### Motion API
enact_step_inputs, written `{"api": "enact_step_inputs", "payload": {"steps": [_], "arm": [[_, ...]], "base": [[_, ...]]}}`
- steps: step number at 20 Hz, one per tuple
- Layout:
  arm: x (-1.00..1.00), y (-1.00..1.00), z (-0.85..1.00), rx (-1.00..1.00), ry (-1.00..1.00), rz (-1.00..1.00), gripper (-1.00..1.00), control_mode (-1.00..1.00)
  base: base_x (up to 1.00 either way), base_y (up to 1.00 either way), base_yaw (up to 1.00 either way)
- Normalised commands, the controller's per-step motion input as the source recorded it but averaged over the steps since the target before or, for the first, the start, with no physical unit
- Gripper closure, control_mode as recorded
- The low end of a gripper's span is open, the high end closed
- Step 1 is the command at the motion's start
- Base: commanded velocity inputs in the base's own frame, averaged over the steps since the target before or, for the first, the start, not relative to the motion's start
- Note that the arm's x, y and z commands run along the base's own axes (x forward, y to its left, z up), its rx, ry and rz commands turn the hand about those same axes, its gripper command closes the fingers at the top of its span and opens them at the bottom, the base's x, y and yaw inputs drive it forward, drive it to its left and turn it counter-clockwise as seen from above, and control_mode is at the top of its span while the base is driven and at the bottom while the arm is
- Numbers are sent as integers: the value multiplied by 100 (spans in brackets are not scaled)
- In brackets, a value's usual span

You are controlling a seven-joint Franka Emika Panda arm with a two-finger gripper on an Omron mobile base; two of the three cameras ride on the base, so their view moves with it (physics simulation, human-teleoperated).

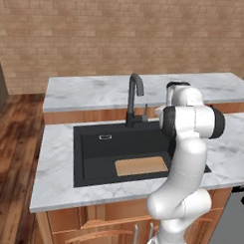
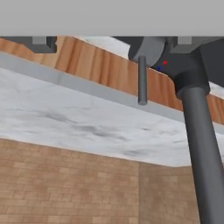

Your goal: Turn on the sink faucet with hot water and rinse the cutting board for ten seconds, then turn off the faucet. Push the cutting board to reach the water if necessary.

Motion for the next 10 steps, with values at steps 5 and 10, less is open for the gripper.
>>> {"api": "enact_step_inputs", "payload": {"steps": [5, 10], "arm": [[12, 3, -6, 0, -4, 0, -100, -100], [3, 4, -10, 0, -4, 0, -100, -100]], "base": [[0, 0, 0], [0, 0, 0]]}}
